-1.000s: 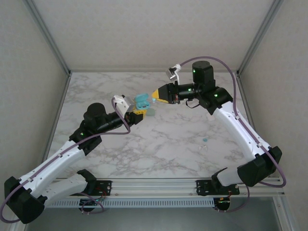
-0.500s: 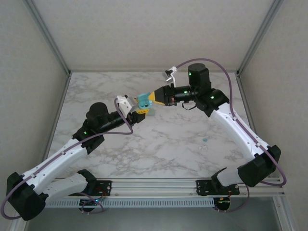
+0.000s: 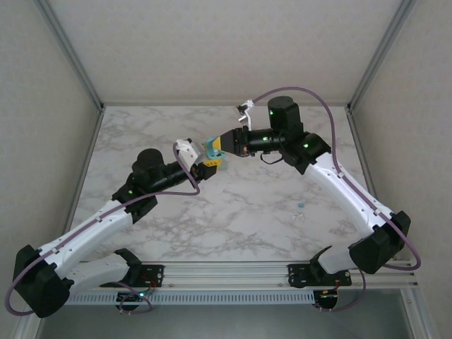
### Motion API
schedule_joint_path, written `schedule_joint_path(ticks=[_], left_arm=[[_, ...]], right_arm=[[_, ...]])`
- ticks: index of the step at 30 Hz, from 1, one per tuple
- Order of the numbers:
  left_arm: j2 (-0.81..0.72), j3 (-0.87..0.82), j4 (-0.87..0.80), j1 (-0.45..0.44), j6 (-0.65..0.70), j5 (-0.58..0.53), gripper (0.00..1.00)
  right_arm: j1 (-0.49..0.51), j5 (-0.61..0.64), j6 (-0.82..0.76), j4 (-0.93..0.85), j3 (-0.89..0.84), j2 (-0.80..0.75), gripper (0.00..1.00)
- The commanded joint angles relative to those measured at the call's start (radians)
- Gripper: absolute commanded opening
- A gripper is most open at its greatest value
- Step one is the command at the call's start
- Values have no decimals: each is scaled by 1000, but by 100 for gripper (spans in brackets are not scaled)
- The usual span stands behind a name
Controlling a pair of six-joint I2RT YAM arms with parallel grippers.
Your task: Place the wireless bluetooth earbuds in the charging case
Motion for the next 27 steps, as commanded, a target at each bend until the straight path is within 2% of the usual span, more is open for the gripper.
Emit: schedule_joint_path(ticks=[1,7,17,27], left_arm=[[4,23,58,-8,-12,13,20],[-6,19,74,-9,-32,13,20],[-2,14,96,-10,-47,-17,21],[6,12,120,-10,-55,-40,21]], right_arm=[[16,34,17,35,-14,23,18],[23,83,-5,5,-17,34,18],[37,56,19,9,-18,46,19],[48,97,-15,-98,9,63,21]])
